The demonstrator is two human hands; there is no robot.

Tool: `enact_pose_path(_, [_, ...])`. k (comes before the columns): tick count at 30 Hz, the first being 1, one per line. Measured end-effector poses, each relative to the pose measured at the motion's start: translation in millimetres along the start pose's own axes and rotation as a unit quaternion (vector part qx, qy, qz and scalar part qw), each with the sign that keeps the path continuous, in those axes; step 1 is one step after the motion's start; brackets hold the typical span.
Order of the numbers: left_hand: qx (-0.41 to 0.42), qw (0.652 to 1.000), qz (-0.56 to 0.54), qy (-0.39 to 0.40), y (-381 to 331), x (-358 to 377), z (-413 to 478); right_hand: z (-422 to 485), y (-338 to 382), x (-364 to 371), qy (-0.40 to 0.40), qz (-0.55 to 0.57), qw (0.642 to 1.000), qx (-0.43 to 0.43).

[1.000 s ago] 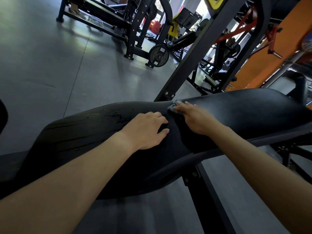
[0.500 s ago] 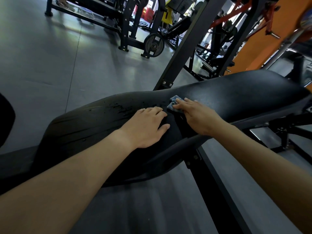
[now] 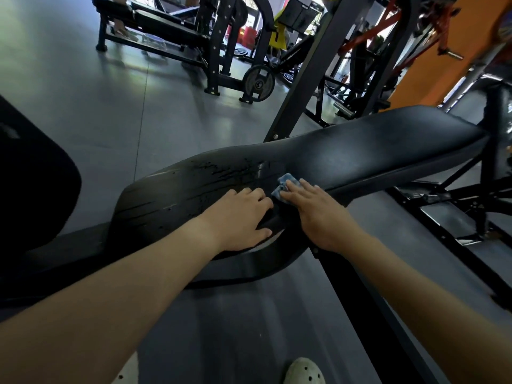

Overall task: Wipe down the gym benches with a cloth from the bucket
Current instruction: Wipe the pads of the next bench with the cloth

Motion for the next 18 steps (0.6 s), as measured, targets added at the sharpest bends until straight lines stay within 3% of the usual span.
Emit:
enact_pose_path(4, [-0.001, 0.999, -0.022, 0.024, 5, 1, -7, -6, -25, -7, -0.008, -0.051, 0.999, -0.004])
enact_pose_path(8, [-0.004, 0.999, -0.035, 0.036, 7, 3, -7, 13, -57, -17, -0.085, -0.037, 0.988, 0.121])
enact_pose_path(11, [-0.004, 0.999, -0.044, 0.027, 8, 3, -6, 17, -42, -6, -0.135, -0.004, 0.978, 0.158])
enact_pose_path(18, [-0.009, 0.999, -0.039, 0.003, 5, 4, -2, -14, 15, 34, -0.151, 0.008, 0.988, -0.016])
Point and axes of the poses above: each hand's wrist, its own z-axis towards the middle knuckle, its own x-axis out of the palm, y = z × x, the point moved 3 cm from there along z, towards the middle knuckle, and after that the axes turned 4 degrees about -y, right-handed, at the moved point
